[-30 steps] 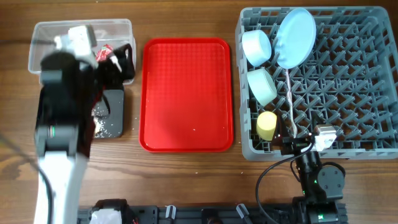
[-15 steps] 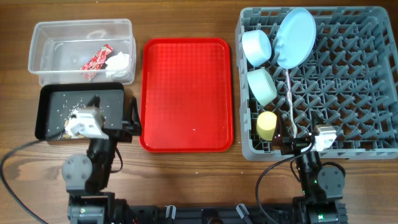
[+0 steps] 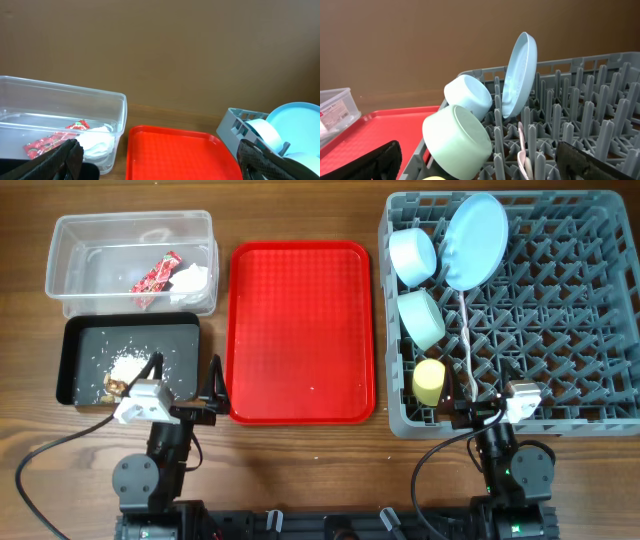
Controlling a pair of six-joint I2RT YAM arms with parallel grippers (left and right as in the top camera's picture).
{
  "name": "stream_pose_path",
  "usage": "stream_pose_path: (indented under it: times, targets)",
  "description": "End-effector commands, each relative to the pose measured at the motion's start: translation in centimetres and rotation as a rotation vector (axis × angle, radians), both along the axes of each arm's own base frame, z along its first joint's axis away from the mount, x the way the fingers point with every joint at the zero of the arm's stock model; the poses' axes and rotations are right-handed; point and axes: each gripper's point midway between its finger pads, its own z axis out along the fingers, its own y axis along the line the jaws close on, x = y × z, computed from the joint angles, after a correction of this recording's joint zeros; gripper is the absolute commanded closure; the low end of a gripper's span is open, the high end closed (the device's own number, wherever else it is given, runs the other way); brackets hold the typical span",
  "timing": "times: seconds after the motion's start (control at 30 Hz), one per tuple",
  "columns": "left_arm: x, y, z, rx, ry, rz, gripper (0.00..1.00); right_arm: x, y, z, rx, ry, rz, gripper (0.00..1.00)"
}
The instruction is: Sort waste into correct bins and load items into the dishwasher rack
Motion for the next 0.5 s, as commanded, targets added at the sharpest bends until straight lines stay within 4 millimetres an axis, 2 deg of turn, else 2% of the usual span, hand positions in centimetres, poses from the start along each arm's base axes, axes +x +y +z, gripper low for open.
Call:
stream_pose_path:
  times: [0.0,0.17,0.33,0.4,0.47]
  targets:
    - [-0.4,0.2,-0.6,0.004,-0.030,0.015,0.00,-0.1,0.1,0.3,0.009,-0.013,0.009,0.00]
    - [-0.6,0.3,-1.6,0.004,-0.048,0.019,0.00,-0.1,0.1,0.3,0.008,-0.013,0.009,0.00]
    - [-0.3,0.3,-3.5,0.003,0.011,0.017,0.00,-0.1,0.1,0.3,0.009,-0.013,0.009,0.00]
    - [-0.3,0.3,-4.7,0.004,0.060,0.018,0.00,-0.1,0.1,0.3,0.009,-0.013,0.009,0.00]
    - [-0.4,0.3,-6.9,0.004,0.150,0.018,0.00,-0.1,0.1,0.3,0.008,-0.013,0.009,0.00]
